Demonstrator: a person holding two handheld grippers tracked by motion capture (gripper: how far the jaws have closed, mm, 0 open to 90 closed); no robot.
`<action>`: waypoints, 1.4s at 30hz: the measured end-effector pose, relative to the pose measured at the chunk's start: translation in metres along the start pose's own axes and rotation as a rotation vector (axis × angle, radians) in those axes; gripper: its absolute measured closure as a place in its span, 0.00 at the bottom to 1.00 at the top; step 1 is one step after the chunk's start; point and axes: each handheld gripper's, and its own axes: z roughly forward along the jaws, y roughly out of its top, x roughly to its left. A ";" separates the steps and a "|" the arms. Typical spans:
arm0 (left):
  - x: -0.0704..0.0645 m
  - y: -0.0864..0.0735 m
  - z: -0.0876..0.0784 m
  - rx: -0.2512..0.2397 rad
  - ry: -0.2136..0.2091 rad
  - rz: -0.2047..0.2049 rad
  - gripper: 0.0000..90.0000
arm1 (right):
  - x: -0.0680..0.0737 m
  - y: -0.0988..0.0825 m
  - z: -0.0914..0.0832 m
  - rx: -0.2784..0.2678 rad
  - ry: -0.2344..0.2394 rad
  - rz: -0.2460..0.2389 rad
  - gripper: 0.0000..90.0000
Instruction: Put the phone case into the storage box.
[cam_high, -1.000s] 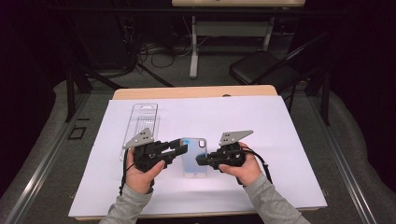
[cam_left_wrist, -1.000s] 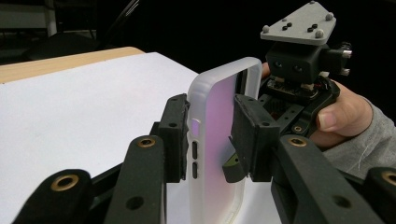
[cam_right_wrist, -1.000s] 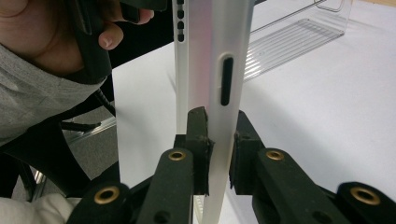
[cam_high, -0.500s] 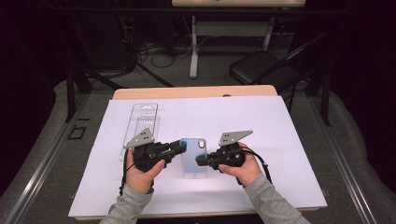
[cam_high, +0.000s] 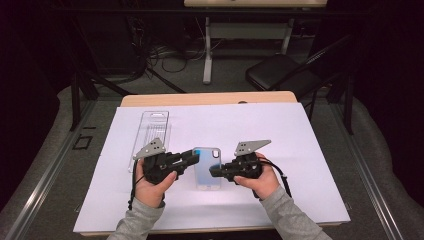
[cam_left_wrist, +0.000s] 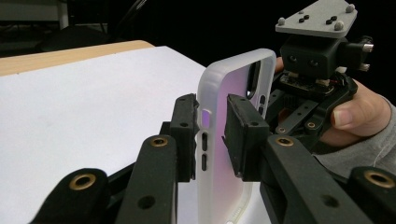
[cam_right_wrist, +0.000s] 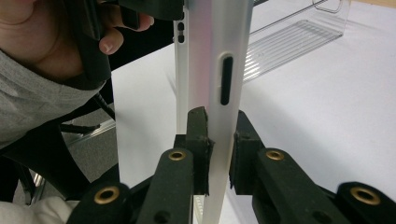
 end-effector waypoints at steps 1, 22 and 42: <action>0.000 0.000 0.000 0.001 0.007 0.001 0.81 | 0.000 0.000 0.000 -0.001 -0.002 0.000 0.90; -0.002 -0.002 -0.001 -0.023 0.059 -0.014 0.84 | 0.006 0.000 0.004 -0.007 -0.062 -0.017 0.90; -0.001 -0.003 -0.003 -0.037 0.066 -0.028 0.92 | 0.007 0.000 0.005 -0.022 -0.058 0.009 0.90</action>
